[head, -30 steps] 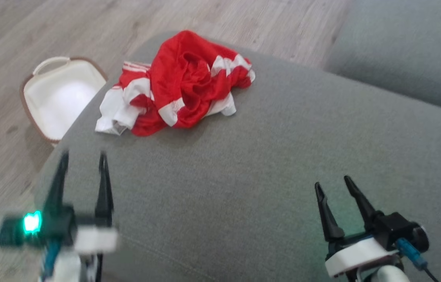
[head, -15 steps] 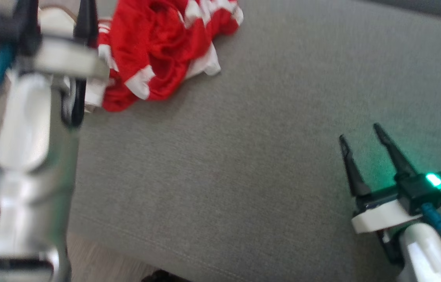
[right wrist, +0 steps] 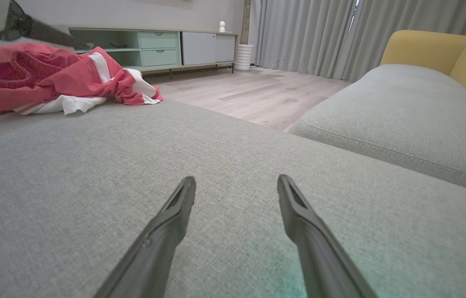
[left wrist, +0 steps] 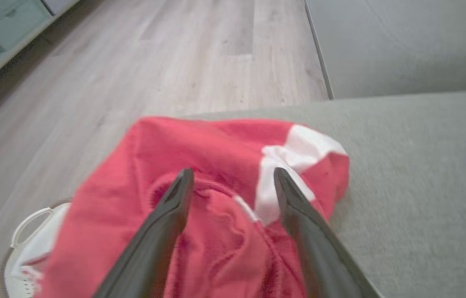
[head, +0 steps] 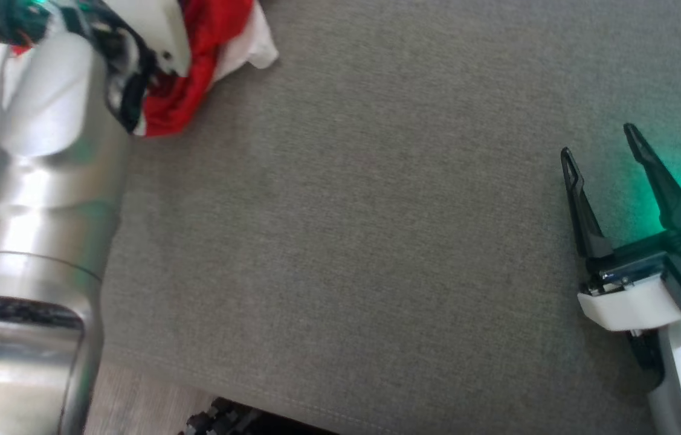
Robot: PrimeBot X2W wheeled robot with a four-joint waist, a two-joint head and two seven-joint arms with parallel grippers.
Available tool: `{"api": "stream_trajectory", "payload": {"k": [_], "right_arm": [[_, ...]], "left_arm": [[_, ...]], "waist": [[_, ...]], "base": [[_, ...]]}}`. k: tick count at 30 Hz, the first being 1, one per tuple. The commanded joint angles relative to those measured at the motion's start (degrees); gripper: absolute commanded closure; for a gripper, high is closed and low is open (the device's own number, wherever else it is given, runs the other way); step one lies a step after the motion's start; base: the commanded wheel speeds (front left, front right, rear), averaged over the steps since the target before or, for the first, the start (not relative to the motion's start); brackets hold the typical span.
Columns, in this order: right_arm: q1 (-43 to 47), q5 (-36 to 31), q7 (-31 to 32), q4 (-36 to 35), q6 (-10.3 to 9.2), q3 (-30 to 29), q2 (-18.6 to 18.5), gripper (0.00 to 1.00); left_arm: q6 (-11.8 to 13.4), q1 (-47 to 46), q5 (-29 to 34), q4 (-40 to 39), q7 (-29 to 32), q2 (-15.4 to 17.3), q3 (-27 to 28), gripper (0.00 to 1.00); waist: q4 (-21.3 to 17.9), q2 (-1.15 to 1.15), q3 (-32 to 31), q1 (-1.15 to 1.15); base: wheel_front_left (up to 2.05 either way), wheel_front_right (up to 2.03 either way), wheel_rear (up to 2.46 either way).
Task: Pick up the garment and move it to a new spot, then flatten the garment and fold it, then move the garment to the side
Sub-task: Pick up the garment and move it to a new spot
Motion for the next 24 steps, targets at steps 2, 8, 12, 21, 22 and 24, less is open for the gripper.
{"api": "stream_trajectory", "payload": {"k": [2,8,12,21,22,24], "right_arm": [[-0.2,-0.7,0.0,-0.1,0.39,0.7,-1.0,0.0],[-1.6,-1.0,0.0,-0.7,0.39,0.5,-0.6,0.0],[-2.1,-1.0,0.0,-0.4,0.39,0.4,-0.4,0.0],[-3.1,0.2,0.0,1.9,0.39,2.3,2.9,0.0],[-3.3,0.4,0.0,2.2,0.39,2.6,3.5,0.0],[-3.4,0.9,0.0,2.7,0.39,3.2,4.8,0.0]], "left_arm": [[0.1,-1.5,-1.4,-0.2,0.3,3.1,-0.7,0.0],[0.1,-0.6,-5.7,5.0,1.2,4.7,-6.1,0.59],[0.1,-1.6,-6.9,5.7,-4.2,6.5,-7.8,1.0],[0.1,-5.2,-8.9,5.5,-15.6,10.5,-11.1,1.0],[0.1,-5.6,-9.2,5.5,-16.2,11.0,-11.5,1.0],[0.1,-6.6,-9.4,4.8,-17.1,11.9,-12.6,1.0]], "waist": [[-1.1,0.0,1.7,0.0],[-2.0,0.0,3.4,0.0],[-2.4,0.0,3.2,0.0],[-4.4,0.0,-3.9,0.0],[-4.9,0.0,-5.2,0.0],[-5.9,0.0,-7.5,0.0]], "base": [[0.0,0.0,0.0],[0.0,0.0,0.0],[0.0,0.0,0.0],[0.0,0.0,0.0],[0.0,0.0,0.0],[0.0,0.0,0.0]]}}
